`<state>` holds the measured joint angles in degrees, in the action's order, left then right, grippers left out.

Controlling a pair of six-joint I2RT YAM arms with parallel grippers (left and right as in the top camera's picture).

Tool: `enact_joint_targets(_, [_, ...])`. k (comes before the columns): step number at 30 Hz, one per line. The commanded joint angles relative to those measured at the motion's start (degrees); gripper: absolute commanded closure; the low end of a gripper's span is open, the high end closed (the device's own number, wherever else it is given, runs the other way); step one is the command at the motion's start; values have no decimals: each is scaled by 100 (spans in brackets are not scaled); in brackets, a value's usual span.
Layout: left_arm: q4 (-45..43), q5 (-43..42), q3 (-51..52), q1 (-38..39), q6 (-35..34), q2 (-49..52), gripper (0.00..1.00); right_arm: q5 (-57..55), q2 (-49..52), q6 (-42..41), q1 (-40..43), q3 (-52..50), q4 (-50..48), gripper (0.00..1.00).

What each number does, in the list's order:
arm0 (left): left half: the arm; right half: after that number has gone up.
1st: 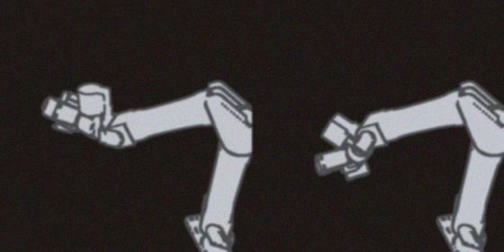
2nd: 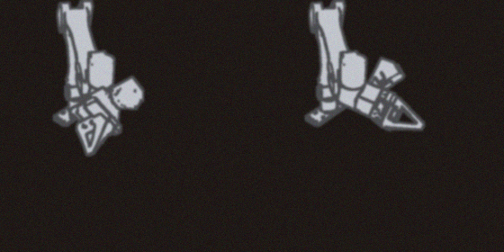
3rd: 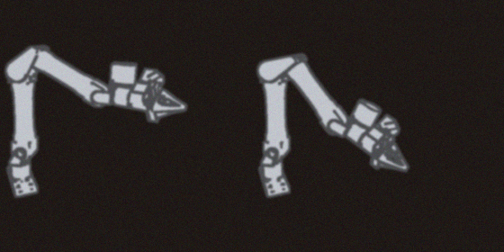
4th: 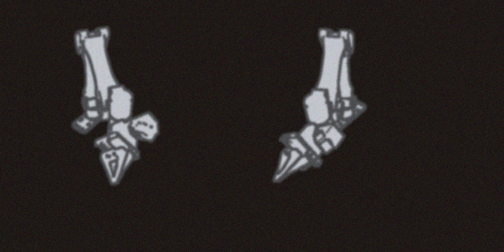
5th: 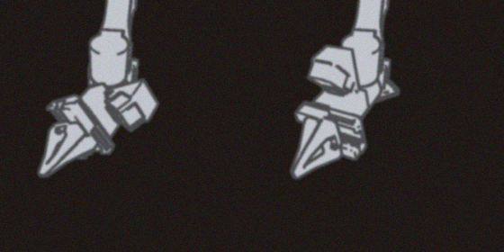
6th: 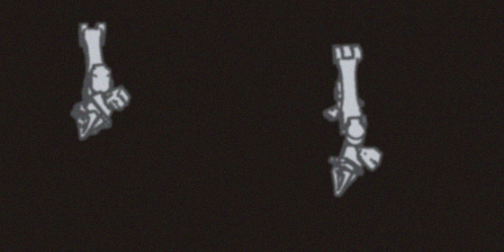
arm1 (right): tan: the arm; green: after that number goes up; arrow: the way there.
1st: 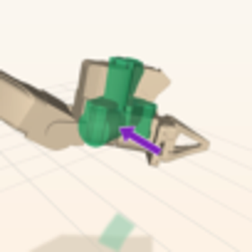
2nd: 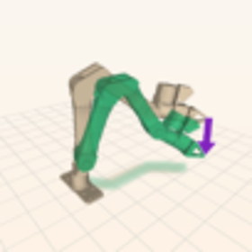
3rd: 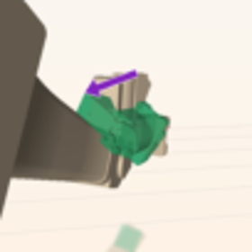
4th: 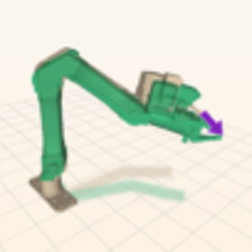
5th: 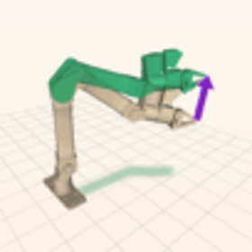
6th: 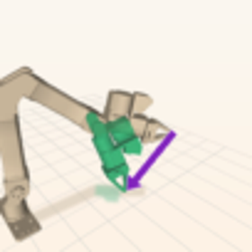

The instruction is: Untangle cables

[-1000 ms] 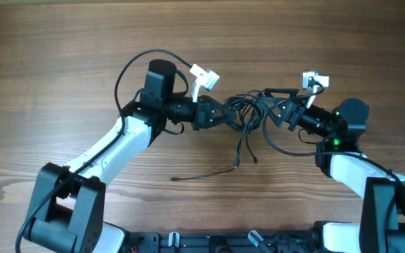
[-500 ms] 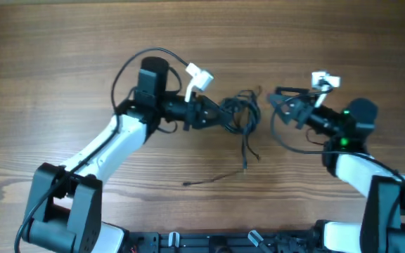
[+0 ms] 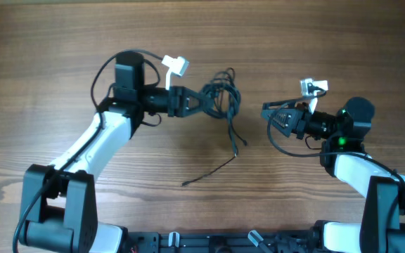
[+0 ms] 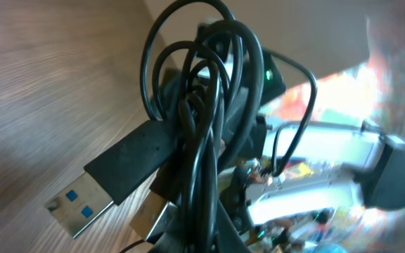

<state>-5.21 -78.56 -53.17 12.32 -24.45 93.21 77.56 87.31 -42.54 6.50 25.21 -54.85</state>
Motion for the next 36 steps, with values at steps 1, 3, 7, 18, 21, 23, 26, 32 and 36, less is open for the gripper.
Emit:
enact_joint_targets(1, [-13,-245,44,474,1580,-63,96,-76,-52,501,-28,17,-321,30])
enact_joint_targets(3, [-13,240,44,782,1810,-63,96,-76,-52,481,-28,17,-715,30])
enact_joint_targets(7, [-13,1071,44,1119,1829,-63,96,35,-52,284,-28,17,-920,31])
enact_joint_targets(18, [-15,365,44,1217,2264,-63,96,-855,-52,-116,85,17,-1471,36])
enact_joint_targets(21, [-15,337,44,1217,2275,-63,96,-581,-52,-177,85,17,-1475,36])
enact_joint_targets(23, [20,337,44,1222,2275,-63,96,-367,-52,-286,85,17,-1497,36])
enact_joint_targets(26, [26,337,44,1222,2273,-63,96,96,-52,-85,-9,17,-1495,34])
enact_joint_targets(32, [24,337,44,1121,2271,-63,96,273,-52,57,-323,17,-1475,34])
enact_joint_targets(36, [24,179,44,979,2271,-63,96,363,-52,61,-323,17,-1471,34])
